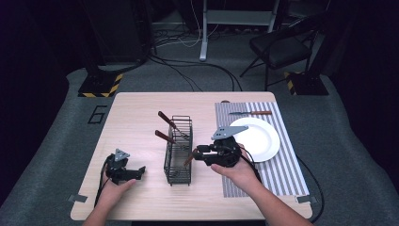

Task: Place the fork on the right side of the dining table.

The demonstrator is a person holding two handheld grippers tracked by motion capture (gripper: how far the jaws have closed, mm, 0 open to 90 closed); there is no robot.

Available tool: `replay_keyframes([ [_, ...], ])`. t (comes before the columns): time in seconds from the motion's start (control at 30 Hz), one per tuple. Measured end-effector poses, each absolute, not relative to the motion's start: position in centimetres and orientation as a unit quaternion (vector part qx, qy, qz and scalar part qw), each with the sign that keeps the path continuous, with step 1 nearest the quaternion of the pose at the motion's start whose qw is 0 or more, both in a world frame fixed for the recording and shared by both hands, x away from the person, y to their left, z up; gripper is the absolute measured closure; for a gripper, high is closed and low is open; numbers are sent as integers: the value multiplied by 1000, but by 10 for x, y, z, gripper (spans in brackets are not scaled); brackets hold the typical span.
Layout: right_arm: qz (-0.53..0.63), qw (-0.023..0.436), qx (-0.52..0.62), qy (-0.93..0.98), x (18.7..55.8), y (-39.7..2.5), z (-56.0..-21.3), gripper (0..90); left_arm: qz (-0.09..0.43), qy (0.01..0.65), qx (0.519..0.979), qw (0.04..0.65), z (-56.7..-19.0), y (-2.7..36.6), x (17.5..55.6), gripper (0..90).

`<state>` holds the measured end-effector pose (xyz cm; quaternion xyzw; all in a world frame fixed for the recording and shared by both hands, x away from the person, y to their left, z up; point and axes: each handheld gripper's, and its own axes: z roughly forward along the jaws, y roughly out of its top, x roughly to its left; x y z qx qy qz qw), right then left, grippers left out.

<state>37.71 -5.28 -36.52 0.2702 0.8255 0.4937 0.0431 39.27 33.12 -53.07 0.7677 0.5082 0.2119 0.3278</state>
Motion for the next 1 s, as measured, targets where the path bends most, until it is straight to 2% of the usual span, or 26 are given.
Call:
replay_keyframes([
  [0.27, 495, 42, 265, 827, 378, -48, -363, 734, 212, 508, 768, 328, -531, 331, 393, 1],
  [1.0, 507, 55, 248, 824, 383, -31, -349, 742, 214, 506, 767, 330, -531, 330, 393, 1],
])
